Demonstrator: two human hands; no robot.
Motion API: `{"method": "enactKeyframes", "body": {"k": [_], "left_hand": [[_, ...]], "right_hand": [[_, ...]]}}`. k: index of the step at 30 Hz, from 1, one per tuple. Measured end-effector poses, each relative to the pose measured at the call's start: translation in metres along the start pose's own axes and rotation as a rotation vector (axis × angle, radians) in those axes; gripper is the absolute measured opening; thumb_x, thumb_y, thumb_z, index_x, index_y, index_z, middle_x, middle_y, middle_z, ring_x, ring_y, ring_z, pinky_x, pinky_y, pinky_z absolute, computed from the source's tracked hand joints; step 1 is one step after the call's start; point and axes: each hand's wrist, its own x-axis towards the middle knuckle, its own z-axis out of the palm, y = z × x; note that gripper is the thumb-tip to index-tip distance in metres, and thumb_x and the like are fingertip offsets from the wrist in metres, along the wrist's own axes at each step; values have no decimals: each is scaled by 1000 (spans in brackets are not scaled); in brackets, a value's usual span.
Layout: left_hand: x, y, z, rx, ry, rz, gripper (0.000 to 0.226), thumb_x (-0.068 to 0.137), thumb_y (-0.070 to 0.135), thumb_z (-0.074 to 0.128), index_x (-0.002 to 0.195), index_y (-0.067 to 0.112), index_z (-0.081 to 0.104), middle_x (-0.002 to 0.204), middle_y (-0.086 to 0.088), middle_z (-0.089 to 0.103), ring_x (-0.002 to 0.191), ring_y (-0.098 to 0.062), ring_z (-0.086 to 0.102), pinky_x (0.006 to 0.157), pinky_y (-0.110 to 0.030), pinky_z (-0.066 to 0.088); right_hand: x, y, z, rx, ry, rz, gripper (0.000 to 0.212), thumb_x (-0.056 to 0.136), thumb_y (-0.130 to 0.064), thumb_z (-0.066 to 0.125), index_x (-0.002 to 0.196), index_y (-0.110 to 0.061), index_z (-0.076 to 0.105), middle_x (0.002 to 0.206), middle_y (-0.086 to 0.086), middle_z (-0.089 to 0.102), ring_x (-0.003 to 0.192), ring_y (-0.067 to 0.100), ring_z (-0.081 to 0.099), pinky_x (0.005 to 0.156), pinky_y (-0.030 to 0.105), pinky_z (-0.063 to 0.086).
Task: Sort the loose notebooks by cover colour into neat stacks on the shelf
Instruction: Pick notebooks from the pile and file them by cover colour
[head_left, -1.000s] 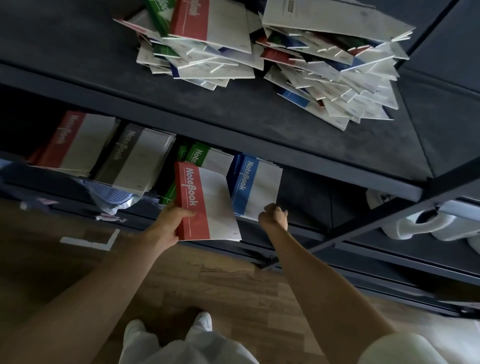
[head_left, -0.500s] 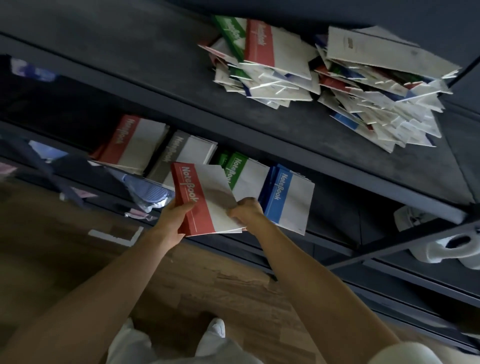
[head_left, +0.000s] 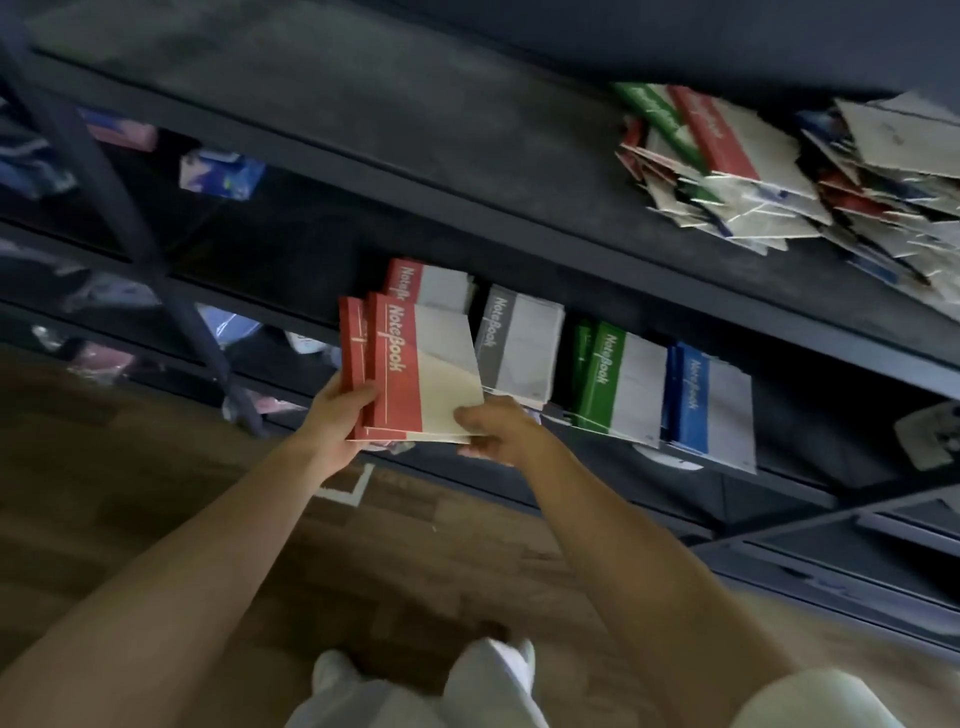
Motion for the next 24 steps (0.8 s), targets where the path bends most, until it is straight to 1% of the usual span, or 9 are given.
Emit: {"method": "enactKeyframes", "body": {"k": [4, 6, 8, 9, 13, 14, 18, 20, 24], "left_hand": [[9, 14, -34, 0, -56, -20, 41, 95, 6, 48, 134, 17, 47, 123, -11, 62, 113, -31, 59, 94, -50, 44], [14, 17, -47, 25, -78, -43, 48, 92, -3, 48, 136, 16, 45, 126, -13, 60, 114, -31, 59, 95, -50, 44], [21, 20, -58, -3, -45, -66, 54, 90, -7, 48, 138, 16, 42, 129, -13, 57, 116, -31, 56, 93, -48, 44], [26, 23, -63, -12, -23, -73, 55, 89, -8, 48, 138, 17, 41, 130, -12, 56, 117, -31, 55, 92, -47, 44], [45, 45, -80, 30, 24, -59, 56, 90, -8, 48, 139, 17, 40, 128, -9, 54, 119, -30, 50, 93, -48, 42], [51, 53, -85, 39, 45, -56, 55, 90, -8, 47, 139, 17, 40, 128, -9, 54, 118, -30, 49, 95, -49, 41], [79, 80, -102, 75, 117, -68, 53, 90, -8, 47, 137, 15, 43, 129, -12, 54, 121, -33, 49, 102, -52, 38], [92, 92, -105, 93, 129, -73, 49, 90, -8, 46, 132, 16, 45, 121, -10, 56, 118, -32, 49, 100, -50, 39], [108, 104, -102, 92, 149, -97, 43, 91, -6, 47, 127, 17, 47, 113, -8, 57, 112, -30, 50, 95, -47, 40]], "right_hand": [[0, -3, 36, -92, 116, -29, 36, 90, 2, 51, 126, -2, 51, 109, 11, 57, 79, 21, 59, 70, 34, 56], [8, -9, 45, -154, 218, -53, 36, 89, 1, 50, 125, -3, 51, 106, 9, 56, 67, 20, 61, 53, 28, 58], [17, -18, 50, -215, 282, -57, 27, 90, -3, 50, 118, -2, 48, 103, 11, 57, 51, 17, 61, 35, 21, 48], [22, -23, 53, -274, 322, -53, 22, 91, -5, 49, 112, -2, 46, 103, 13, 60, 46, 18, 61, 34, 20, 46], [56, -43, 61, -495, 453, -91, 33, 91, -12, 49, 120, 3, 46, 106, 19, 63, 80, 30, 64, 74, 37, 56], [64, -49, 62, -505, 461, -82, 35, 92, -12, 48, 123, 4, 45, 108, 20, 63, 85, 31, 64, 74, 35, 54], [90, -66, 63, -492, 485, 14, 30, 95, -2, 43, 125, 2, 45, 113, 19, 63, 67, 22, 64, 44, 22, 47], [103, -72, 65, -519, 493, 24, 30, 93, 0, 42, 123, 3, 46, 112, 19, 64, 72, 23, 65, 51, 23, 49], [123, -76, 73, -450, 553, 3, 39, 89, -3, 45, 127, 1, 38, 114, 19, 61, 101, 35, 63, 82, 35, 53]]}}
